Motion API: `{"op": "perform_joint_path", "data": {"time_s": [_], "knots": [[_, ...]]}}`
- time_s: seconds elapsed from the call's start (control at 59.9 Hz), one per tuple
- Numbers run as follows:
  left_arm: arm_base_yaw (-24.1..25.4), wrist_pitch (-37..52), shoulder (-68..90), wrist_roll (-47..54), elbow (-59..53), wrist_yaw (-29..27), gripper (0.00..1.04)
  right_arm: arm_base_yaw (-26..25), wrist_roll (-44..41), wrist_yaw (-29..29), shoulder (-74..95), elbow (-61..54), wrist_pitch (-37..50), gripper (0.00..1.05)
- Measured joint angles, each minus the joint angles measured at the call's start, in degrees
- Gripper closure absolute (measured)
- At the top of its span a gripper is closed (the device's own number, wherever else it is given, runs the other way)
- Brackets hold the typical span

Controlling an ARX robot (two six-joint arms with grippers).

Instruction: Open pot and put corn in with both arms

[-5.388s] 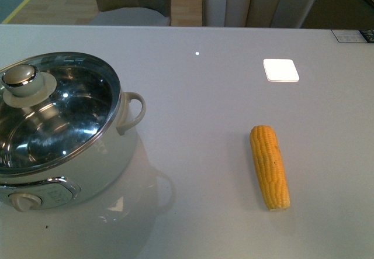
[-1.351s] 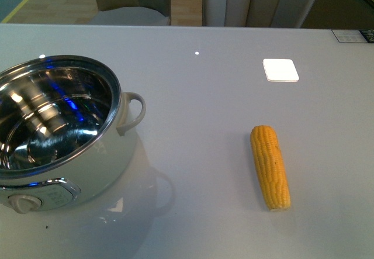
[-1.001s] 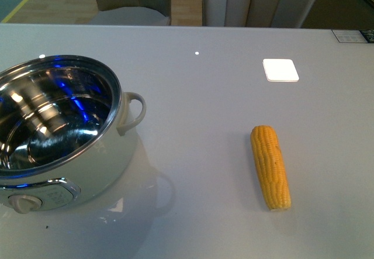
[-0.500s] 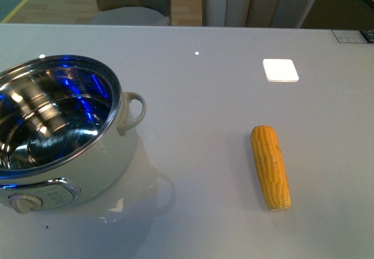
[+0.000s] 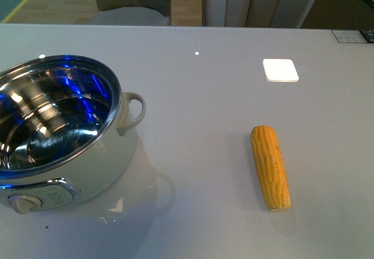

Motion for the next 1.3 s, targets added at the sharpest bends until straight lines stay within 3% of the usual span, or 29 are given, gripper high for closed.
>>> {"op": "perform_joint_path", "data": {"time_s": [0.117, 0.334, 0.434, 0.734, 0.951, 1.301], "knots": [[0.0, 0.4, 0.7, -0.7, 0.3, 0.7, 0.60, 0.0, 0.0, 0.0, 0.0, 0.0, 0.0, 0.09], [0.0, 0.6, 0.7, -0.4, 0.0, 0.8, 0.27, 0.0, 0.0, 0.0, 0.0, 0.0, 0.0, 0.09], [0.2, 0.6, -0.6, -0.6, -1.5, 0.7, 0.06, 0.0, 0.0, 0.0, 0.0, 0.0, 0.0, 0.09], [1.2, -3.9, -16.1, -4.5, -7.3, -0.8, 0.07, 0.0, 0.0, 0.0, 0.0, 0.0, 0.0, 0.09], [1.1, -12.6, -34.8, -8.8, -13.8, 0.7, 0.07, 0.0, 0.0, 0.0, 0.0, 0.0, 0.0, 0.09], [-6.9, -27.6, -72.9, -13.8, -28.8, 2.3, 0.07, 0.0, 0.0, 0.0, 0.0, 0.0, 0.0, 0.09]]}}
